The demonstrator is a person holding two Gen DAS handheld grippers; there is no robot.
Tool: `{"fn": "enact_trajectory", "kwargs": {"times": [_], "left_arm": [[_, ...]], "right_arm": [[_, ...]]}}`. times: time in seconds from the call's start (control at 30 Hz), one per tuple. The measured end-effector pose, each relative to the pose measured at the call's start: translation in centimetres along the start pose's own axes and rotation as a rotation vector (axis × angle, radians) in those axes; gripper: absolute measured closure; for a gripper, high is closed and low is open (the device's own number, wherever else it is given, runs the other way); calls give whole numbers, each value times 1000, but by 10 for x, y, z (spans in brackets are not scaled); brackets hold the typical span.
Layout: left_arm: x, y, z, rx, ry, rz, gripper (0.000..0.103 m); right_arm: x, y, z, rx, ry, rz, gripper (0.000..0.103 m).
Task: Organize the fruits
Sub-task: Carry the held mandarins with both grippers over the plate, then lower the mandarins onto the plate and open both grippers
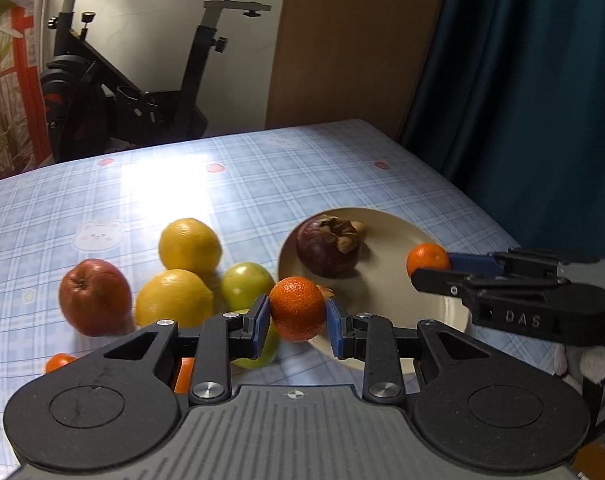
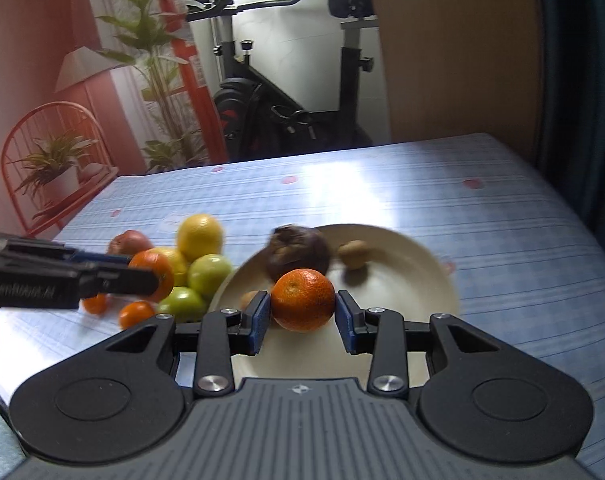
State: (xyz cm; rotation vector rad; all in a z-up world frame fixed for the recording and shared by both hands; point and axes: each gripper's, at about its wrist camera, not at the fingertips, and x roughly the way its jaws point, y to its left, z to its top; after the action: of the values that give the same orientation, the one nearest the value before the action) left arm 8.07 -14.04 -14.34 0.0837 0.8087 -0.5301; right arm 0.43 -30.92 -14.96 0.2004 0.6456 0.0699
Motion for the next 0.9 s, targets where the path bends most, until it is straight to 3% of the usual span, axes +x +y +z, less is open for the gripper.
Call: {"fn": "enact_trajectory", "kwargs": {"times": [0.23, 0.37, 0.9], "left_arm": [[37, -29, -5, 82, 76, -57, 71], [53, -34, -5, 74, 109, -57, 71], [78, -28, 2, 101, 111, 29, 71]], "right_arm": [[7, -31, -2, 10, 20, -27, 65], [17, -40, -1, 3, 36, -20, 65], [52, -45, 11, -10, 62, -17, 65]]}}
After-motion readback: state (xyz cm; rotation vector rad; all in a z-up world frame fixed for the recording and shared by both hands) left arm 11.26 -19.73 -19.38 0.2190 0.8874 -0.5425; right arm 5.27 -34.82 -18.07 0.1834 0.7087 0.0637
